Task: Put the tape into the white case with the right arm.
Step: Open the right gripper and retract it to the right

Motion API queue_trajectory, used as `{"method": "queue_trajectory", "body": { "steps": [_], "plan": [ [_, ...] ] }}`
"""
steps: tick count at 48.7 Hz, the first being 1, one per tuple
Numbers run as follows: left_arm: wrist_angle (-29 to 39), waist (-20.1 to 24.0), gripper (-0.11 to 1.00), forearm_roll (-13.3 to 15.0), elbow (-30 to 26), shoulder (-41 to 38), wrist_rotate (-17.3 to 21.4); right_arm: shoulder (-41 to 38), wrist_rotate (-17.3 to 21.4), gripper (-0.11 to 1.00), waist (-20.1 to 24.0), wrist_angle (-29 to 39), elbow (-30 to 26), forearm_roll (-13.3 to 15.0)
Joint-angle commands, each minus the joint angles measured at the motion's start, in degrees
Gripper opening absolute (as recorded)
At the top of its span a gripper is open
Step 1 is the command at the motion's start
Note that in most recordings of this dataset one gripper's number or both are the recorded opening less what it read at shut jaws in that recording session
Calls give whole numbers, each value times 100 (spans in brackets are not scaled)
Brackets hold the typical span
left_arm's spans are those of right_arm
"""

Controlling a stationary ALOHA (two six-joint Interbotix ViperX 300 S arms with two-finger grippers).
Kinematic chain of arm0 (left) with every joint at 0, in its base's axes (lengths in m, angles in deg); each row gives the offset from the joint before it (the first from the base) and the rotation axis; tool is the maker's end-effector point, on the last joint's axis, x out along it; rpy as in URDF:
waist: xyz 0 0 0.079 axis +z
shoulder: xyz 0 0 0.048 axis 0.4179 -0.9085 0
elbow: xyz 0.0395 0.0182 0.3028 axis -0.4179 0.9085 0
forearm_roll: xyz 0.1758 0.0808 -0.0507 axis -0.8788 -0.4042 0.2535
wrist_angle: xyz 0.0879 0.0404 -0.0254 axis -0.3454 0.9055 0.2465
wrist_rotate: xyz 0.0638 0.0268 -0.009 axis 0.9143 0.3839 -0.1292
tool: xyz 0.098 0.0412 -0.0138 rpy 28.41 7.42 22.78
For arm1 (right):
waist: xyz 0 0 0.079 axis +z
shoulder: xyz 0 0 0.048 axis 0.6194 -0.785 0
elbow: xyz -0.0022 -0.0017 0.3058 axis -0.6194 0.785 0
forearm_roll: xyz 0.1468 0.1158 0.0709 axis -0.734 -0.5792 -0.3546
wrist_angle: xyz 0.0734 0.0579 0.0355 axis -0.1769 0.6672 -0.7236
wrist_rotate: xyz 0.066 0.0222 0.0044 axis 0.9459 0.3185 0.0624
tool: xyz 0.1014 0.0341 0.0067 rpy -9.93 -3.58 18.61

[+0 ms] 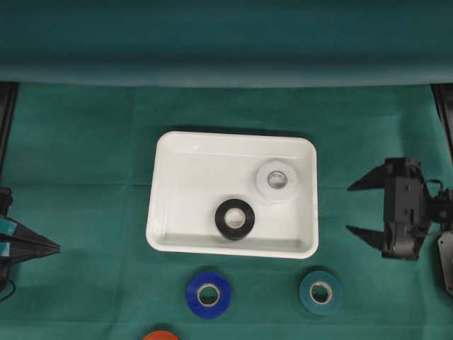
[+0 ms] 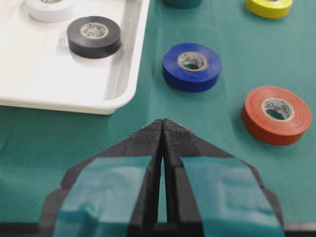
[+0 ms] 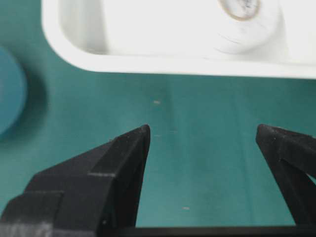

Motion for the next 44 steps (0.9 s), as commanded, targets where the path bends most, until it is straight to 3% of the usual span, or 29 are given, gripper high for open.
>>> {"method": "queue_trajectory", "body": {
  "steps": [1, 12, 27, 44],
  "plan": [
    [-44, 9, 0, 18, -70, -44, 0, 9, 26, 74, 272, -44, -18, -9],
    [-44, 9, 0, 18, -62, -44, 0, 35, 53, 74, 1063, -44, 18, -9],
    [-44, 26, 0, 18, -62, -44, 0, 44, 53, 74, 1819, -53, 35, -9],
    [-44, 35, 0, 18, -62, -44, 0, 44, 62, 74, 2127, -141, 97, -9]
  ]
}}
